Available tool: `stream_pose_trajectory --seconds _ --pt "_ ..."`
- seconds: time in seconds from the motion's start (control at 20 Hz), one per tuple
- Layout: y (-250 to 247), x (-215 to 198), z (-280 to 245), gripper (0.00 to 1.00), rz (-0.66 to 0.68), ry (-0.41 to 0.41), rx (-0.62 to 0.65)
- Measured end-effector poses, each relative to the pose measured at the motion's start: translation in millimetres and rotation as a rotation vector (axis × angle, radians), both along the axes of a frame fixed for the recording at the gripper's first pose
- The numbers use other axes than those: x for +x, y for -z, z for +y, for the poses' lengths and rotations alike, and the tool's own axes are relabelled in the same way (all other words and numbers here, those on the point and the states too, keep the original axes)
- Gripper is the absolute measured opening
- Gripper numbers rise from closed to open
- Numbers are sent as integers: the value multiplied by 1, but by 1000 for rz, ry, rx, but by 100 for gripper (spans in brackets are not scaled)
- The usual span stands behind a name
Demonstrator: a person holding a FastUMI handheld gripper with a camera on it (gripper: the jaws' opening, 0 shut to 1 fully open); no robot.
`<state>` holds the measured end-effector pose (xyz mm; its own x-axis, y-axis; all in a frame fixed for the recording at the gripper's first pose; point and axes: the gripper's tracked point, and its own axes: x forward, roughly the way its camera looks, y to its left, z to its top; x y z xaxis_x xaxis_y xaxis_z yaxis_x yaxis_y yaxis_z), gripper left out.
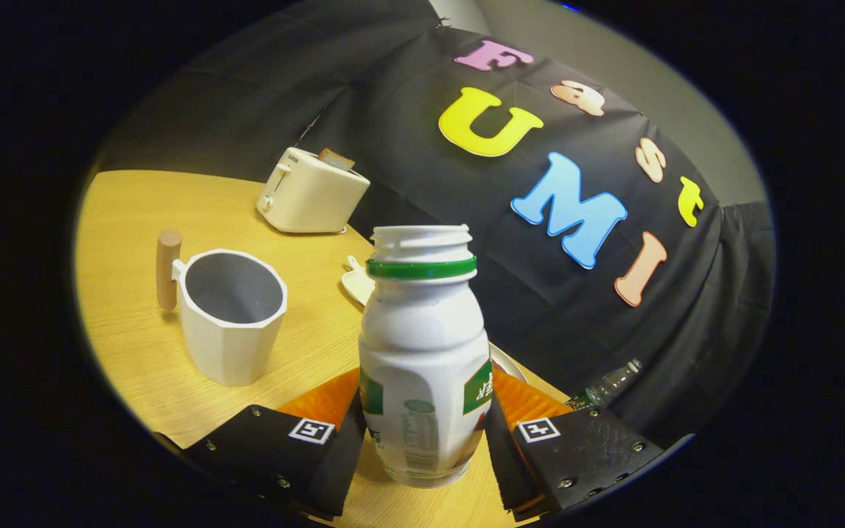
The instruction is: Take the bottle from table, then pour the juice into the cup, finally place the bottle on the coaster
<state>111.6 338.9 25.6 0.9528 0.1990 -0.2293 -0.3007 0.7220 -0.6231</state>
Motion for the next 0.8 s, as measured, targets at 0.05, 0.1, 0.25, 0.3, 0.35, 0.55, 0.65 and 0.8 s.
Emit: stream_pose_trajectory --seconds 0.05,0.1,0.25,0.3,0.35,0.55,0.65,0.8 --pt "1 -1 2 76 0 -6 -26" --pt "3 -1 4 76 -4 -11 -58" --pt "5 -1 8 76 -23 -25 -150" --pt "6 -1 10 76 -23 -31 -179" --pt "8 -2 11 76 -27 -35 -205" --pt "7 1 14 76 -51 -44 -295" --pt "6 2 14 76 -70 -48 -354" --pt "3 2 16 76 -103 -60 -427"
